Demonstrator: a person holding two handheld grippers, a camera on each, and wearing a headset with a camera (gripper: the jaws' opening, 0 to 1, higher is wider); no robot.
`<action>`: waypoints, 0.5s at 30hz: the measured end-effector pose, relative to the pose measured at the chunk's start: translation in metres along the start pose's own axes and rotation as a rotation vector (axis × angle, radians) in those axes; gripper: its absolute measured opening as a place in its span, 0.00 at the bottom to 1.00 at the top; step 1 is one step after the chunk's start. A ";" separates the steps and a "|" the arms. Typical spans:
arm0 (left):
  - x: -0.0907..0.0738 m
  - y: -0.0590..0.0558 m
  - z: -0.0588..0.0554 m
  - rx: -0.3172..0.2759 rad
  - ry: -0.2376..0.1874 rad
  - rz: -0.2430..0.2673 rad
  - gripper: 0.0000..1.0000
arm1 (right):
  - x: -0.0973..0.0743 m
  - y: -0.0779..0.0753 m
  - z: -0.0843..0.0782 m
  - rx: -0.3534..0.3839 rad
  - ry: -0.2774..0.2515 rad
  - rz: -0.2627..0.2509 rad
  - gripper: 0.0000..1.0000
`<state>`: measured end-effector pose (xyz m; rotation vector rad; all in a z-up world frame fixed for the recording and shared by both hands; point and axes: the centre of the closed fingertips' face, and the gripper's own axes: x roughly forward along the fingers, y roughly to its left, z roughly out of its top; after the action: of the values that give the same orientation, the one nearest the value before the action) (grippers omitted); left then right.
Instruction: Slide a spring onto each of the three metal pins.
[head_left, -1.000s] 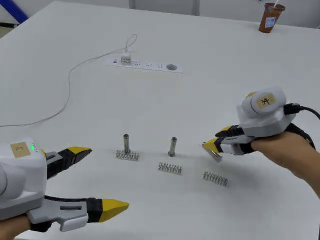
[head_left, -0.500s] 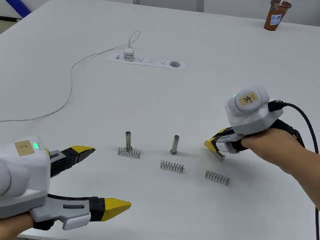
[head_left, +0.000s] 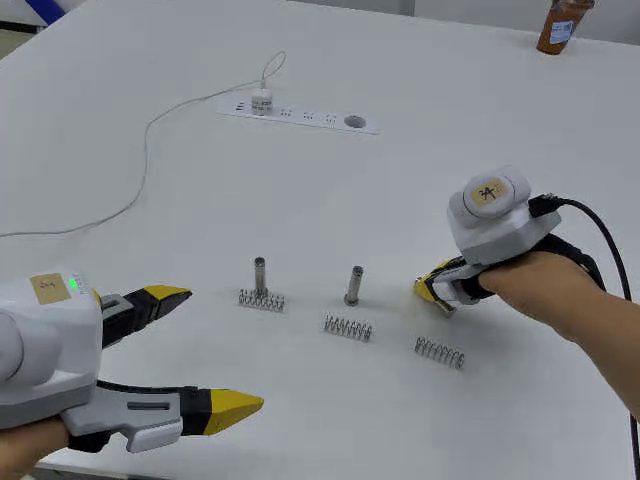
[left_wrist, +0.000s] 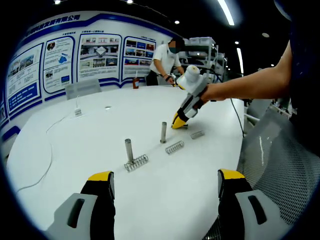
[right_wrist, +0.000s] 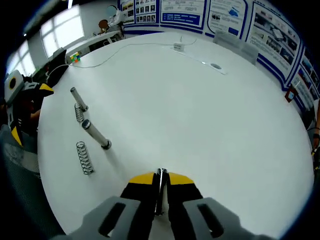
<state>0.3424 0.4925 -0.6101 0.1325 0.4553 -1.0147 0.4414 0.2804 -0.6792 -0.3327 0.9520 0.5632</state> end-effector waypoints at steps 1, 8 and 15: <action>0.000 0.000 0.000 0.000 0.000 0.000 0.87 | 0.001 -0.001 0.000 0.004 0.004 0.002 0.10; 0.002 0.000 0.001 0.003 0.000 -0.004 0.87 | 0.005 -0.003 0.001 0.010 0.027 0.010 0.10; 0.002 -0.001 0.006 0.014 -0.005 -0.003 0.87 | 0.003 -0.003 0.000 0.042 -0.007 -0.015 0.09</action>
<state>0.3441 0.4888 -0.6054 0.1416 0.4447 -1.0209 0.4444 0.2792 -0.6811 -0.2997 0.9531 0.5298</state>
